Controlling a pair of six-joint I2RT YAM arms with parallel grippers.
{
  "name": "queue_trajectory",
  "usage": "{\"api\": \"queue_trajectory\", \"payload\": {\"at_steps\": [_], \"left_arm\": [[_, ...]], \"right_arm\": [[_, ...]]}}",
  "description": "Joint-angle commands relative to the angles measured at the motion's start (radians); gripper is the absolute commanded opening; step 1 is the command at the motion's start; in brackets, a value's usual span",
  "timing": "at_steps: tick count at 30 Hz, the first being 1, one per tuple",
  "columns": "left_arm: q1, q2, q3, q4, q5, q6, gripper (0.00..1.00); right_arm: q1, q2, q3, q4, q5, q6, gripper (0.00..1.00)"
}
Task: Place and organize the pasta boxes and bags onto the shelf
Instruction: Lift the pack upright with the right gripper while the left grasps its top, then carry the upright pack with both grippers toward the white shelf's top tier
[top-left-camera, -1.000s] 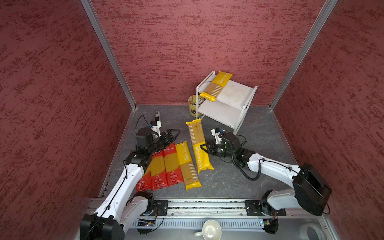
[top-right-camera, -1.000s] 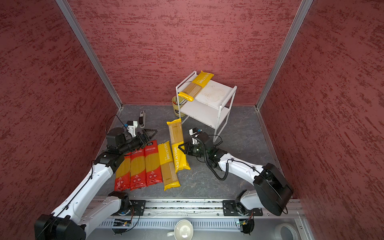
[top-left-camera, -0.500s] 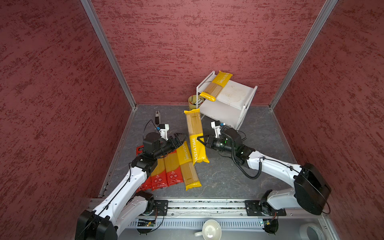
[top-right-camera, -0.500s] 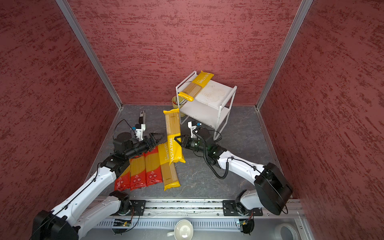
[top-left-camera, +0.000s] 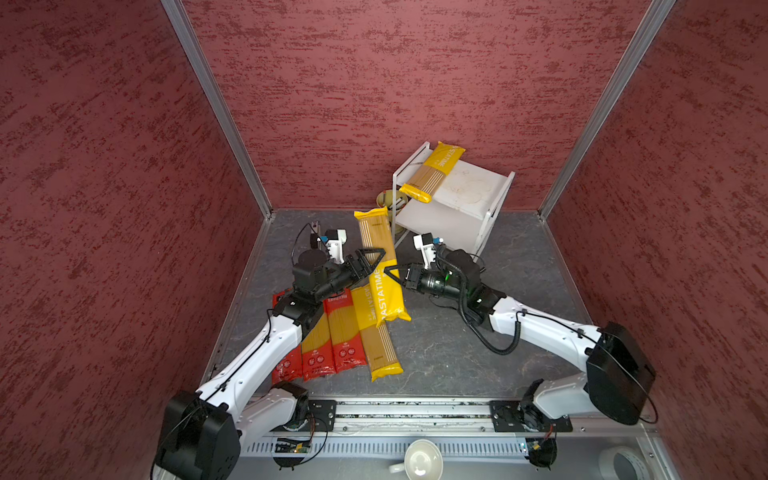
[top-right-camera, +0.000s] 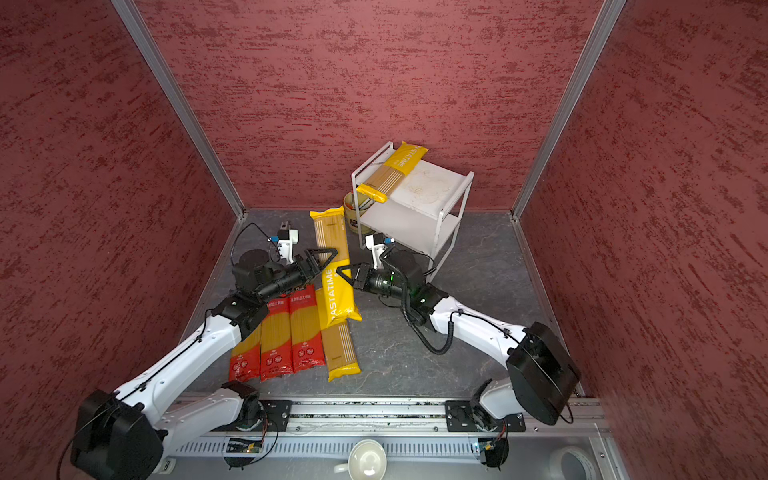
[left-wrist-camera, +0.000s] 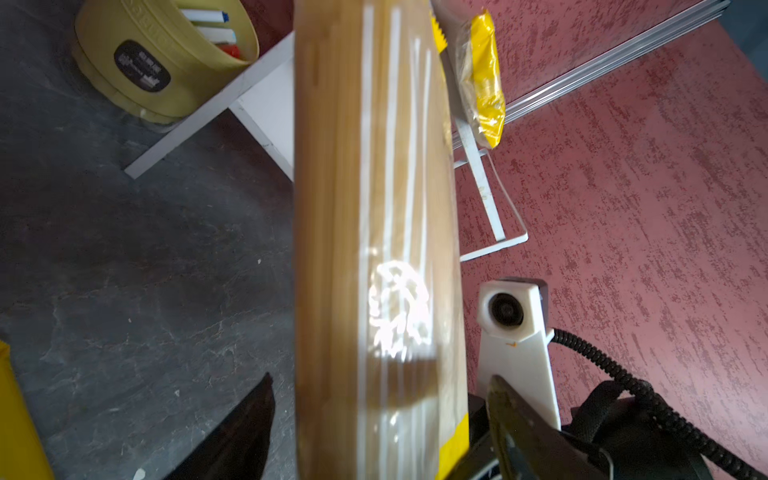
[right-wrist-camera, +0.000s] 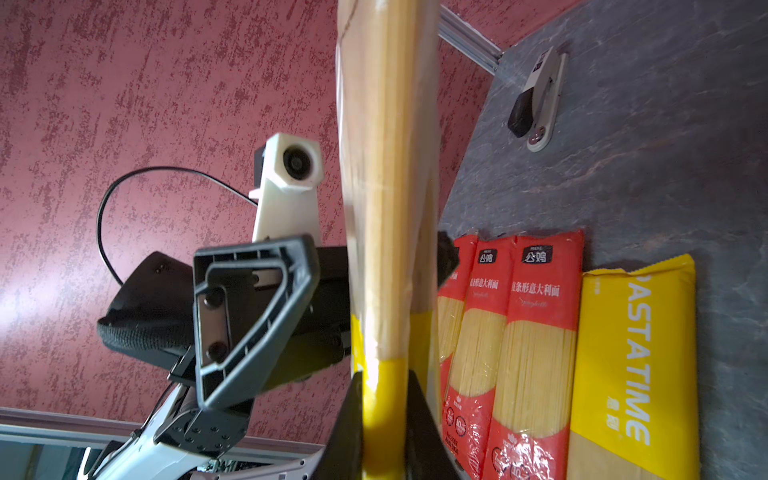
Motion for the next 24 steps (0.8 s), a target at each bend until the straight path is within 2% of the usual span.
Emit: {"api": "queue_trajectory", "payload": {"at_steps": [1,6,14,16,20,22,24], "left_arm": [[0.036,0.021,0.037,0.071,0.065,-0.029,0.75],[0.047,0.043,0.065,0.086,0.132,-0.033,0.64],[0.060,0.125,0.105,0.141,0.186,-0.072,0.57],[0.060,0.136,0.113,0.154,0.188,-0.075,0.51],[0.061,0.148,0.126,0.166,0.192,-0.074,0.34],[0.060,0.153,0.135,0.171,0.192,-0.079,0.24],[0.057,0.157,0.147,0.183,0.197,-0.084,0.18]], "right_arm": [[0.007,-0.037,0.062,0.165,-0.015,-0.009,0.00],[0.007,-0.039,0.046,0.174,-0.010,-0.009,0.00],[0.008,-0.028,0.033,0.216,-0.011,0.008,0.00],[0.008,-0.030,0.030,0.215,-0.009,0.010,0.00],[0.007,-0.032,0.031,0.213,-0.005,0.012,0.01],[0.006,-0.031,0.035,0.205,-0.008,0.014,0.03],[0.006,-0.028,0.036,0.201,-0.006,0.015,0.07]]}}
